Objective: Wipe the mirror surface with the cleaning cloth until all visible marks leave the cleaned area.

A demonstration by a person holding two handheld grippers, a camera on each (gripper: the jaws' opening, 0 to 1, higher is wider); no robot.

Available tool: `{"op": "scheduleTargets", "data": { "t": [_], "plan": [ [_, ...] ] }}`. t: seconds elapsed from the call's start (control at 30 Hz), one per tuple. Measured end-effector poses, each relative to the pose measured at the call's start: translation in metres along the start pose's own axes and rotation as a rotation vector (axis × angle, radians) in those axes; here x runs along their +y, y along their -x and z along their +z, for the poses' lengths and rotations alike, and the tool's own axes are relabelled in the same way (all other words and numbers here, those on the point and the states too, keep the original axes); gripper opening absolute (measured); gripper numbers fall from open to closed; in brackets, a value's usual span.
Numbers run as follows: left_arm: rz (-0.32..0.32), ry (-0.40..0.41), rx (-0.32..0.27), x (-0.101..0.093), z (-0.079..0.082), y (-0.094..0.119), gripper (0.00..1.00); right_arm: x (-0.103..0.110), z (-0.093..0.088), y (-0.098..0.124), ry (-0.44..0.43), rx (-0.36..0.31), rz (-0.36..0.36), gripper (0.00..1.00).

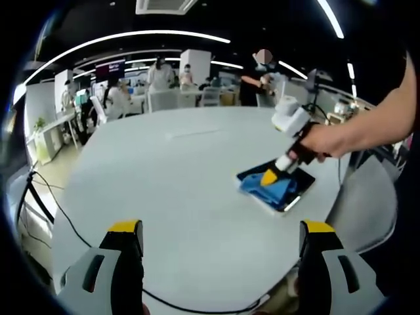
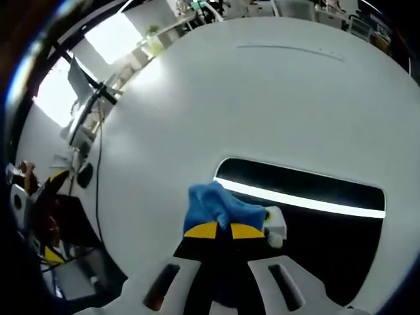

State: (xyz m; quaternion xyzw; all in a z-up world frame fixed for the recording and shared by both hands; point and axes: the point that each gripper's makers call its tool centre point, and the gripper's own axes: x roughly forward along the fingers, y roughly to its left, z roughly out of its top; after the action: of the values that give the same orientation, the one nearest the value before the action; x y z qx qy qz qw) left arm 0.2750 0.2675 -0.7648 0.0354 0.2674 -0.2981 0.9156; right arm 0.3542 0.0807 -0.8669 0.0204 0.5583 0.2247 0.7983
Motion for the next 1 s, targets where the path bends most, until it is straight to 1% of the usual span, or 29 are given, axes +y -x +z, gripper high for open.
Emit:
{"op": "scheduleTargets", "data": {
  "t": [0.67,0.73,1.0],
  "plan": [
    [-0.005,0.004,0.007,-0.007,-0.003,0.001,1.0,0.0,-0.001,0.001,0.053,-0.012,0.009,0.0],
    [-0.003,0.005,0.008,-0.007,-0.003,0.001,1.0,-0.004,-0.002,0.004,0.062,-0.016,-0.002,0.0],
    [-0.01,0.0,0.013,-0.014,-0.001,-0.003,1.0,-0.023,-0.007,0.012,0.049,-0.017,-0.007,0.0]
  ]
}}
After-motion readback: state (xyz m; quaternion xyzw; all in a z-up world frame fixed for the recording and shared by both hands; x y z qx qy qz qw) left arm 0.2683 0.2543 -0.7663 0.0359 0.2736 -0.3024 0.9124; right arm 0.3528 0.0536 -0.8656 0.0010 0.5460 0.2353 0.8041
